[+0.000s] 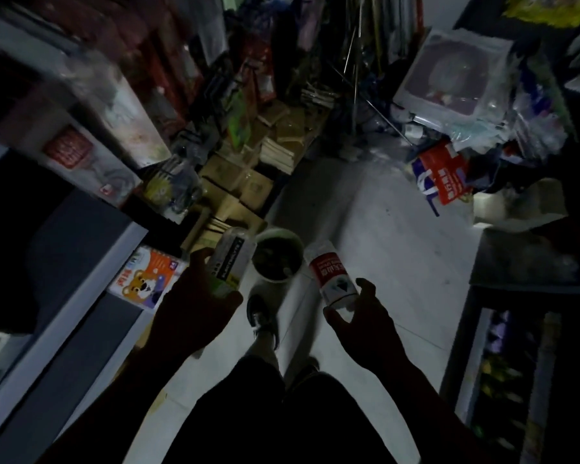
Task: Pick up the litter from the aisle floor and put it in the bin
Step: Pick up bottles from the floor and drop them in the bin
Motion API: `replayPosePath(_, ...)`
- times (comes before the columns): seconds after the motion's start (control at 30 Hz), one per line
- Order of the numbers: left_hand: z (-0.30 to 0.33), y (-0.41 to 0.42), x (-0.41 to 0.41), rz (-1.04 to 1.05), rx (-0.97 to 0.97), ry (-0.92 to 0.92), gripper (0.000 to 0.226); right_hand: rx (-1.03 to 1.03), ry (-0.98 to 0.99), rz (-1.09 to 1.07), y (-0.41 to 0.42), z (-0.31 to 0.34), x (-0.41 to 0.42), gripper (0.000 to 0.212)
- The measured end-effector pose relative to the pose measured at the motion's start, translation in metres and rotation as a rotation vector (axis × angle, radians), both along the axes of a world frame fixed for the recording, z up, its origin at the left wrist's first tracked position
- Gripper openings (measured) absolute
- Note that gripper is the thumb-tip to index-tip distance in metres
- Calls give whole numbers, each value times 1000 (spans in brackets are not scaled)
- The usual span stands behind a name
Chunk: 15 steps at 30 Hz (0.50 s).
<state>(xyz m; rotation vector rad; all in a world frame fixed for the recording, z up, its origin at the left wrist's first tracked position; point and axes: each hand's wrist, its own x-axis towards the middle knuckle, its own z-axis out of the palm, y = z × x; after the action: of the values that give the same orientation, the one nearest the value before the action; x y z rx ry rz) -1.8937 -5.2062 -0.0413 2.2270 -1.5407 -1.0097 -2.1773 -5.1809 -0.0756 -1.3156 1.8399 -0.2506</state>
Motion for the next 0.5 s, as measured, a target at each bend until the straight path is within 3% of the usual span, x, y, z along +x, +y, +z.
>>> replayPosePath(0.27,-60,-93,15,53,168,167,81,255,-84,-167,-76,-42,39,89)
replayPosePath(0.4,-101,-126,6,98,300,258,67,334,-75,-261,-100,-72,46,75)
replayPosePath(0.5,-138,-148,-2,181,381,281,64,379,-103,-277,-116,-102,50,79)
